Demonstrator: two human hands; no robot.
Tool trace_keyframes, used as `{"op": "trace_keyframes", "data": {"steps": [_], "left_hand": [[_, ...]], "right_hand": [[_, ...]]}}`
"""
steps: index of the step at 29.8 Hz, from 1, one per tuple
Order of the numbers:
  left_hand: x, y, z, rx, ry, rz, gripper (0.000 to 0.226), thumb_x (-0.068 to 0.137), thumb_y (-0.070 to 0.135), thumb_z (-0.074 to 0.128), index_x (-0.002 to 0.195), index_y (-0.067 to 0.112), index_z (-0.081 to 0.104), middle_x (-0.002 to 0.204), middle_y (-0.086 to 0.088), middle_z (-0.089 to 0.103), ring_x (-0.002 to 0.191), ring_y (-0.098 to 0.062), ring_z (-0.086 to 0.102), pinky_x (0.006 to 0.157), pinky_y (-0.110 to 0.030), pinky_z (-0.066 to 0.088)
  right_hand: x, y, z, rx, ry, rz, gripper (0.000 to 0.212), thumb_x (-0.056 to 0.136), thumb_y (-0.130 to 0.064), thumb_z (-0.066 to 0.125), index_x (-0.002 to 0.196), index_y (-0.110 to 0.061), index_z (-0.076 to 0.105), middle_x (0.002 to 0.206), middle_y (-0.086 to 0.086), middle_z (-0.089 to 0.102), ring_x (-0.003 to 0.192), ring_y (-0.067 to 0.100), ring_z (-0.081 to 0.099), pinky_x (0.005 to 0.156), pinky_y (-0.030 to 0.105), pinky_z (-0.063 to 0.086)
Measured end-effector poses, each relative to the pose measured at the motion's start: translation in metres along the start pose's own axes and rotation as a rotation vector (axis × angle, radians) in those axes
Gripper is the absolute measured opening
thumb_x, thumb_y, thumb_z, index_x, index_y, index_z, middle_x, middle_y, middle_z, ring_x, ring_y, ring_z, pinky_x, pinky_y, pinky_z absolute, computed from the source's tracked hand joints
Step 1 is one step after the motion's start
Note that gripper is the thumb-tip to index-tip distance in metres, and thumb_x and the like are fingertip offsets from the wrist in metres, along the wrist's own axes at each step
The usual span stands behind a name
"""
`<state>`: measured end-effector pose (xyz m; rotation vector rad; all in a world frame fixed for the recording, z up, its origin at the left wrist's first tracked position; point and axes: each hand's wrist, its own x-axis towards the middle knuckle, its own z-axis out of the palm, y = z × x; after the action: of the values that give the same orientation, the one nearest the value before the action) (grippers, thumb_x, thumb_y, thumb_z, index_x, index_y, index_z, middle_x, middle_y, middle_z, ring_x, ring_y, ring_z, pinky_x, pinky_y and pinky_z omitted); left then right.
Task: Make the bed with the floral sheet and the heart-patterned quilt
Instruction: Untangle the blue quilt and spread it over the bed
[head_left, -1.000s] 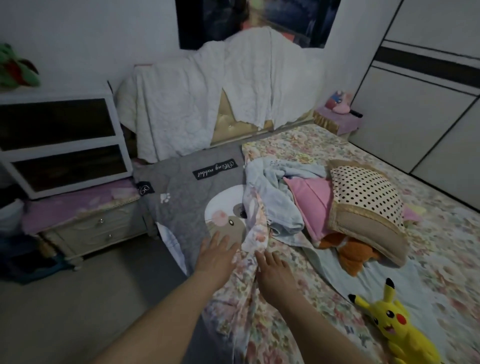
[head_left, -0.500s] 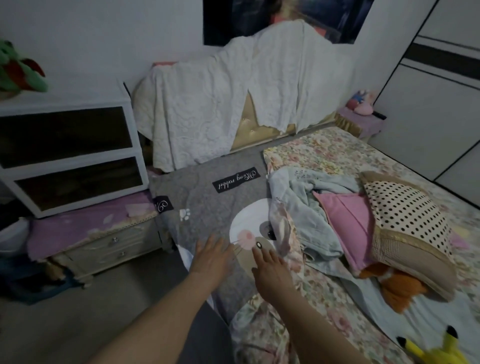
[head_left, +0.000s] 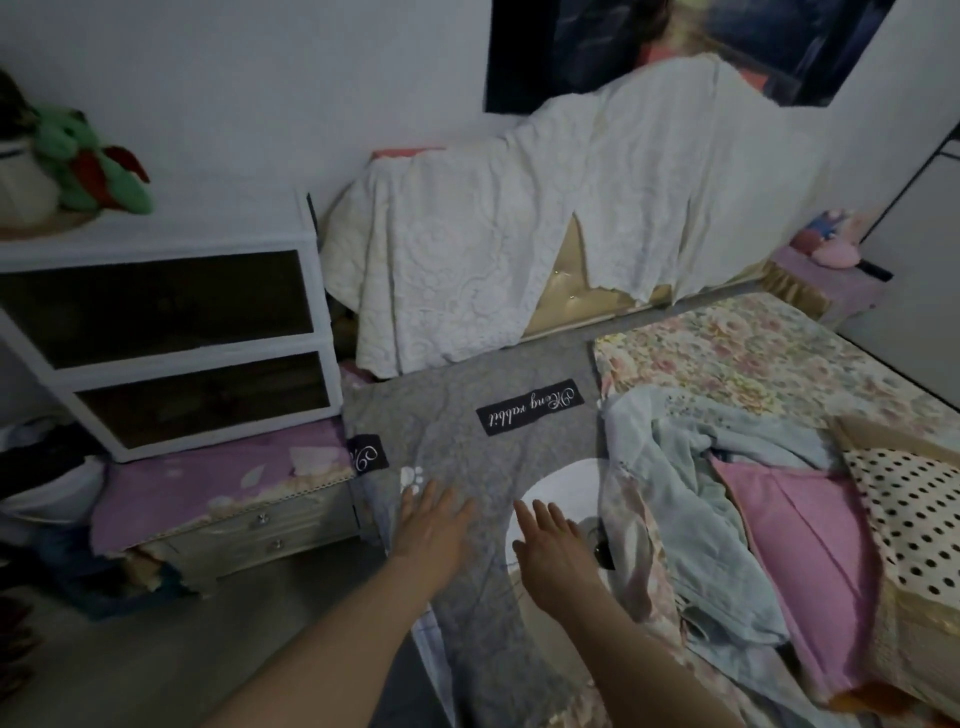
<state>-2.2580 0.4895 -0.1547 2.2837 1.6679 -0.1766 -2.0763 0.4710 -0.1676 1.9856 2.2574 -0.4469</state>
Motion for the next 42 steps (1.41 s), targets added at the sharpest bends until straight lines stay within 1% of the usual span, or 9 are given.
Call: {"op": "trace_keyframes", "data": {"steps": [7,10,18,24,29,33,35,39,42], "left_hand": [[0.056,-0.064,-0.002,-0.048,0.004,-0.086,0.058,0.103,0.027,0.039,0.156,0.027,0.015,0.165,-0.002,0.005,0.151,-0.028,-0.004,0.118,-0.049,-0.009],[0.085,-0.097,-0.003,-0.049,-0.034,-0.105,0.057,0.105,0.034,0.034,0.157,0.029,0.012,0.165,-0.003,0.004,0.151,-0.028,-0.006,0.120,-0.050,-0.009],[0.174,-0.193,-0.018,-0.074,-0.094,-0.054,0.063,0.103,0.037,0.037,0.157,0.029,0.005,0.165,-0.002,0.002,0.151,-0.029,-0.005,0.120,-0.051,-0.005],[0.218,-0.225,-0.019,-0.098,-0.112,-0.072,0.066,0.105,0.036,0.033,0.156,0.029,-0.007,0.165,-0.003,-0.006,0.151,-0.027,-0.009,0.121,-0.048,-0.007],[0.263,-0.247,-0.020,-0.090,-0.140,-0.046,0.065,0.105,0.035,0.036,0.157,0.029,-0.001,0.165,-0.002,-0.003,0.151,-0.028,-0.006,0.119,-0.047,-0.008],[0.295,-0.263,-0.013,-0.041,-0.100,-0.038,0.065,0.104,0.038,0.038,0.157,0.030,0.002,0.165,-0.001,-0.002,0.151,-0.026,-0.005,0.121,-0.045,-0.004],[0.310,-0.267,-0.002,-0.029,-0.070,-0.060,0.067,0.103,0.039,0.040,0.157,0.030,0.001,0.165,-0.002,-0.002,0.151,-0.026,-0.006,0.120,-0.045,-0.004],[0.329,-0.256,0.044,-0.104,-0.050,-0.135,0.087,0.098,0.043,0.050,0.154,0.024,-0.015,0.162,-0.006,-0.017,0.151,-0.032,-0.008,0.121,-0.047,0.000],[0.340,-0.247,0.086,-0.196,0.083,-0.216,0.115,0.071,0.047,0.080,0.155,0.011,0.010,0.160,-0.021,0.009,0.146,-0.043,0.021,0.112,-0.058,0.032]], "right_hand": [[0.082,-0.024,-0.003,0.020,-0.029,-0.062,0.057,0.105,-0.033,0.031,0.156,-0.021,0.008,0.160,0.005,0.020,0.149,0.026,0.014,0.119,0.040,0.017],[0.123,-0.039,-0.002,0.001,-0.021,-0.047,0.057,0.105,-0.033,0.031,0.156,-0.020,0.009,0.161,0.006,0.020,0.149,0.026,0.015,0.119,0.039,0.019],[0.230,-0.095,-0.008,0.050,-0.067,0.034,0.058,0.106,-0.033,0.027,0.157,-0.023,0.002,0.164,0.005,0.010,0.151,0.024,0.006,0.122,0.039,0.011],[0.274,-0.110,-0.008,0.081,-0.028,-0.010,0.059,0.106,-0.033,0.030,0.158,-0.023,0.003,0.165,0.005,0.010,0.152,0.022,0.005,0.122,0.037,0.008],[0.310,-0.114,0.007,0.177,0.016,-0.065,0.060,0.104,-0.030,0.037,0.157,-0.019,0.010,0.163,0.009,0.016,0.151,0.025,0.011,0.120,0.035,0.009],[0.334,-0.118,0.024,0.221,0.030,-0.111,0.065,0.096,-0.041,0.016,0.157,-0.019,0.012,0.162,0.011,0.019,0.151,0.025,0.013,0.123,0.042,0.015],[0.346,-0.118,0.036,0.252,0.015,-0.094,0.066,0.094,-0.041,0.014,0.157,-0.020,0.012,0.162,0.010,0.020,0.151,0.026,0.014,0.122,0.042,0.018],[0.381,-0.108,0.063,0.230,0.066,-0.120,0.061,0.095,-0.026,0.043,0.152,-0.017,0.023,0.155,0.012,0.037,0.142,0.030,0.035,0.111,0.046,0.039],[0.425,-0.099,0.081,0.142,0.067,-0.192,0.087,0.075,-0.017,0.079,0.149,-0.017,0.032,0.150,0.013,0.043,0.137,0.033,0.043,0.108,0.047,0.038]]}}
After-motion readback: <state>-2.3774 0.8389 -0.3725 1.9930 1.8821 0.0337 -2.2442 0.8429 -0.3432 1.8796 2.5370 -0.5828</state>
